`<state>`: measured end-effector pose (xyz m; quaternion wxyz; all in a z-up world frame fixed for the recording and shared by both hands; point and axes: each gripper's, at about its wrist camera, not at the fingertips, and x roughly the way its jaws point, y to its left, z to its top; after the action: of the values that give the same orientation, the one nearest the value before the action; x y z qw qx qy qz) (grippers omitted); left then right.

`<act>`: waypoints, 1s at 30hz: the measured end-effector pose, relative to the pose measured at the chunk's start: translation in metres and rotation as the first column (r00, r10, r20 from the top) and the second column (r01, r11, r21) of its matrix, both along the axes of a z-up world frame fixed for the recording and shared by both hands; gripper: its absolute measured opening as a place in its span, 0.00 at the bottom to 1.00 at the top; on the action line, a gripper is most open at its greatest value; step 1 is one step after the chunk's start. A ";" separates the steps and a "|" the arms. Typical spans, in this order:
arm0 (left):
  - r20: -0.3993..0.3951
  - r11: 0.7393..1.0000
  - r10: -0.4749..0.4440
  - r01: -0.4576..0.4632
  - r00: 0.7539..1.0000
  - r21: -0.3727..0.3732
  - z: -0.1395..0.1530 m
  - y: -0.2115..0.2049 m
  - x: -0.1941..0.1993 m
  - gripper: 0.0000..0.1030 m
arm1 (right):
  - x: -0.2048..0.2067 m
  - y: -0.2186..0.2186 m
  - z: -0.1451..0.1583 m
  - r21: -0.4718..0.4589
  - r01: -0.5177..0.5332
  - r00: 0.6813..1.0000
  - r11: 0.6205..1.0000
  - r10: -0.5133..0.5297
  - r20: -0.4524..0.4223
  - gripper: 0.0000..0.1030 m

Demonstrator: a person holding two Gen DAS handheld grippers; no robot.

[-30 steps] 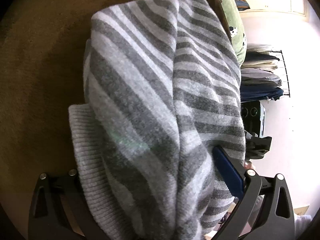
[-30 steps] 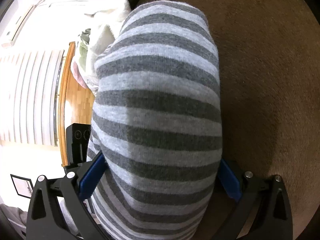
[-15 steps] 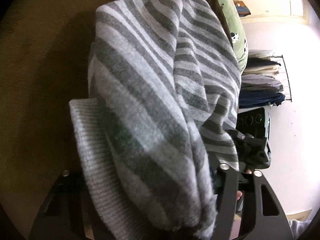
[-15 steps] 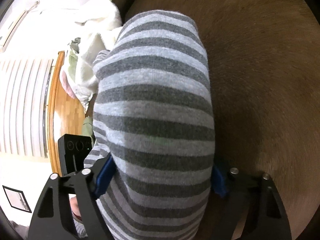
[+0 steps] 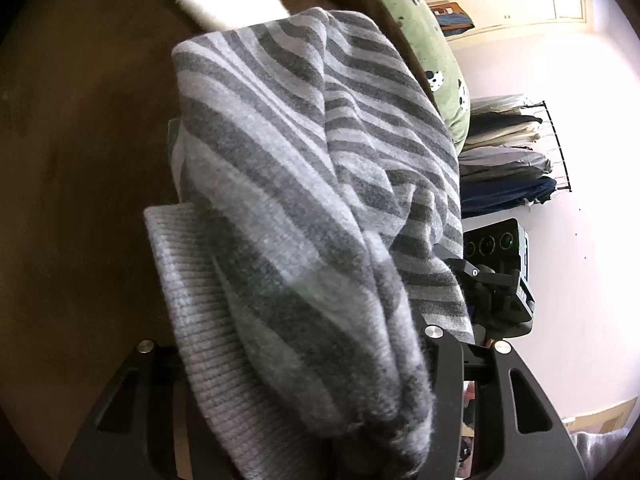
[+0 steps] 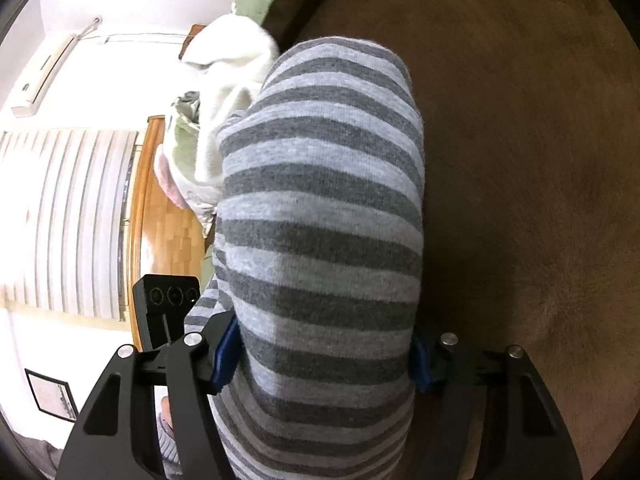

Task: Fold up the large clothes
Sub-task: 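Lift the hoodie with both grippers and carry it over the green folded garment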

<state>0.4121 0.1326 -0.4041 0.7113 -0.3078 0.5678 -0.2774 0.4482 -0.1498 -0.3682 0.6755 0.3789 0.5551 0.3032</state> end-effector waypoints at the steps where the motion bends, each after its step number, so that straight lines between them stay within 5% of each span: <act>1: 0.005 1.000 -0.002 0.002 1.000 0.003 0.005 0.000 0.000 0.51 | -0.001 -0.003 0.002 0.003 -0.002 1.000 1.000 0.002 0.002 0.64; 8: 0.030 1.000 0.002 -0.003 1.000 0.025 0.043 0.013 -0.006 0.51 | -0.008 -0.006 0.038 0.015 -0.023 0.999 1.000 0.022 0.032 0.63; 23: 0.090 0.996 0.033 -0.041 0.995 0.082 0.196 0.056 -0.062 0.51 | -0.049 0.029 0.181 0.028 -0.109 0.988 0.994 0.105 0.110 0.63; 30: 0.111 0.992 0.068 -0.079 0.991 0.097 0.226 0.066 -0.097 0.51 | -0.060 0.034 0.212 0.042 -0.165 0.980 0.985 0.159 0.121 0.63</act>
<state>0.3150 0.1981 -0.1782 0.7652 -0.2770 0.5302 -0.2380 0.3884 -0.1156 -0.1559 0.6700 0.3313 0.5355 0.3931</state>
